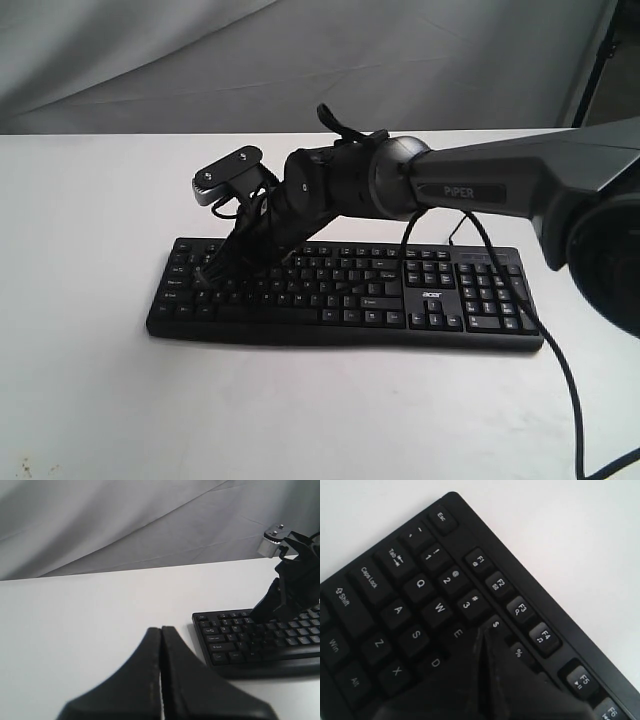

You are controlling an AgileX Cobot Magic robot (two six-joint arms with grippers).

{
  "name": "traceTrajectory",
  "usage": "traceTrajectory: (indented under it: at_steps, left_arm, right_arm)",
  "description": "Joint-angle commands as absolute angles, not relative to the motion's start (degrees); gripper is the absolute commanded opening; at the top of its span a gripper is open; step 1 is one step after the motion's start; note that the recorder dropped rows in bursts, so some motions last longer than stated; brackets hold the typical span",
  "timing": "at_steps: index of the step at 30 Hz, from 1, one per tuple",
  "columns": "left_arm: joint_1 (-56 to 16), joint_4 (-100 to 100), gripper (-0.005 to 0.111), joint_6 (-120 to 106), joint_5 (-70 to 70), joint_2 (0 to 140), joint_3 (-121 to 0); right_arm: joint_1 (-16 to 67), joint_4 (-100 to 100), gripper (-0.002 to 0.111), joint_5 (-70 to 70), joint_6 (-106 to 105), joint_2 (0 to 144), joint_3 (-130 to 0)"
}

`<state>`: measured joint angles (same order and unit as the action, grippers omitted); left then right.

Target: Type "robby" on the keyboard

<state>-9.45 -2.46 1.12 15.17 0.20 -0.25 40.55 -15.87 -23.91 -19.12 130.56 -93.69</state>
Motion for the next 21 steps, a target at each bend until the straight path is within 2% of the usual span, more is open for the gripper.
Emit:
traceTrajectory:
  at_steps: [1, 21]
  left_arm:
    - [-9.8, -2.7, 0.000, 1.3, 14.8, 0.0, 0.0]
    - [-9.8, -2.7, 0.000, 1.3, 14.8, 0.0, 0.0]
  right_arm:
    - [40.6, -15.0, 0.000, -23.7, -19.1, 130.4, -94.1]
    - [40.6, -14.3, 0.000, -24.2, -18.6, 131.8, -94.1]
